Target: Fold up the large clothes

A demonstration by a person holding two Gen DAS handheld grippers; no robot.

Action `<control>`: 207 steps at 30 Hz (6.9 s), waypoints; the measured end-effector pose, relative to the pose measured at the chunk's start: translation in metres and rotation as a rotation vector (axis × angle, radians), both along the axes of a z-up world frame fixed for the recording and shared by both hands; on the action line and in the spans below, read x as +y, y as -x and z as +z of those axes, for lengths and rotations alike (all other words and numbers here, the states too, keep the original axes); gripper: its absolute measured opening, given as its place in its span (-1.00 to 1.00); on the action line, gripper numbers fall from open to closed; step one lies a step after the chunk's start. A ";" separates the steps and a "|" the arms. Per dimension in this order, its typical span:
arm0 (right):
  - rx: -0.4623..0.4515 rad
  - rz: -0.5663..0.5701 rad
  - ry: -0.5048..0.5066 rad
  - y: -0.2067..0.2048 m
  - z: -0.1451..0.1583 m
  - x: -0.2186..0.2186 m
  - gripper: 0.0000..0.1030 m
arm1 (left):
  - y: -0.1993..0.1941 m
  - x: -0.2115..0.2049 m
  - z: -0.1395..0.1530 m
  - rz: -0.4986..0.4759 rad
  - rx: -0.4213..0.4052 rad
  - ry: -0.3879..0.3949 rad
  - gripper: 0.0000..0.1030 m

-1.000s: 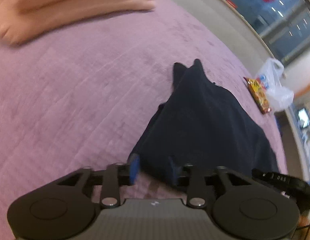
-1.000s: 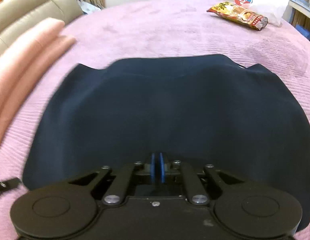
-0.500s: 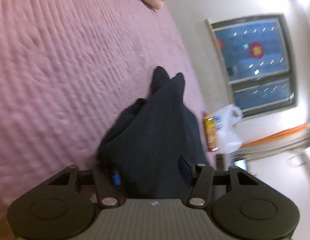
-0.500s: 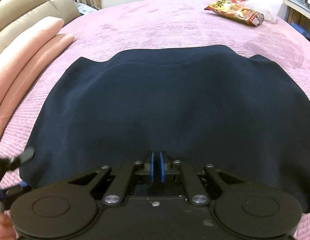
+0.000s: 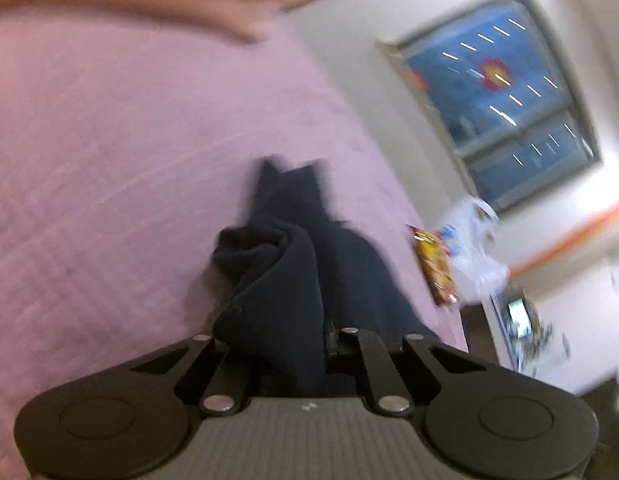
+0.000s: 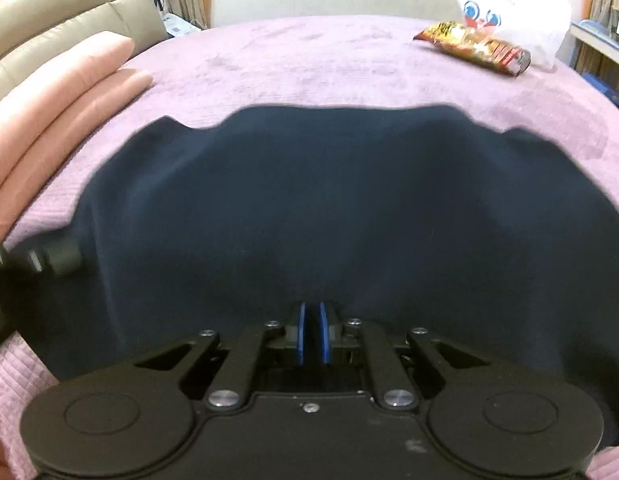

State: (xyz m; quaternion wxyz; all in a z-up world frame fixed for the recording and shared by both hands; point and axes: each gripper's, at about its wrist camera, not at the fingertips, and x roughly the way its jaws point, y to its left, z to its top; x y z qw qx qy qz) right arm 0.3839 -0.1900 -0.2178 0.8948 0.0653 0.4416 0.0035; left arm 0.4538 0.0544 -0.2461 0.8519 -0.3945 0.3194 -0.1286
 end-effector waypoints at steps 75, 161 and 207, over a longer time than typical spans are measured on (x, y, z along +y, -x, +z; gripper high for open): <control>-0.155 -0.117 -0.313 -0.075 0.089 -0.256 -0.84 | -0.095 -0.233 0.042 -0.652 -0.124 -0.153 -0.54; 0.081 0.178 -0.060 -0.024 0.046 -0.165 -0.53 | 0.016 -0.182 0.031 -0.936 -0.055 -0.367 -0.64; 0.138 -0.174 -0.188 0.027 0.017 -0.215 0.66 | -0.032 -0.186 0.037 -0.735 0.079 -0.402 0.51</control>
